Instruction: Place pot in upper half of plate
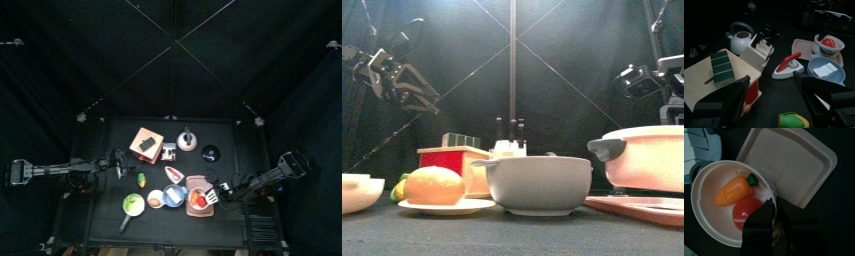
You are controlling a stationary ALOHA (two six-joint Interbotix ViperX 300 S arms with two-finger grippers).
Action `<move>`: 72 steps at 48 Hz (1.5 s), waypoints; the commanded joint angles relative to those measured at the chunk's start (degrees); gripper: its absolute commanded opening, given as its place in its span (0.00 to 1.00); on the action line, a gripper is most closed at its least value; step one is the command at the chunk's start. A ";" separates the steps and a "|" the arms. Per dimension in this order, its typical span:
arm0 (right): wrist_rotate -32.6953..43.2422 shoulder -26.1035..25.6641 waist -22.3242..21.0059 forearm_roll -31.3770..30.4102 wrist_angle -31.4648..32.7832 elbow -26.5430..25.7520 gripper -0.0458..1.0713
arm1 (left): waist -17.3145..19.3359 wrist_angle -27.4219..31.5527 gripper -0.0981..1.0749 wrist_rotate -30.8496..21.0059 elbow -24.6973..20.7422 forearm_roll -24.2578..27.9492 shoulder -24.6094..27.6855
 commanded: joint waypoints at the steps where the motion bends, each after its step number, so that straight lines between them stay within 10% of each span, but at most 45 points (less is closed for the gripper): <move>1: 0.09 -1.41 -0.62 0.09 0.26 -0.62 0.45 | 0.09 -0.53 0.95 -0.09 -0.88 0.00 0.09; 23: 0.00 -3.60 -8.26 -0.62 2.72 0.35 0.45 | 0.09 -0.35 0.95 -0.09 -0.70 0.00 0.09; 72: 0.18 -0.18 -11.16 -1.32 -1.76 1.85 0.52 | 0.09 -0.26 0.95 0.00 -0.62 0.00 0.09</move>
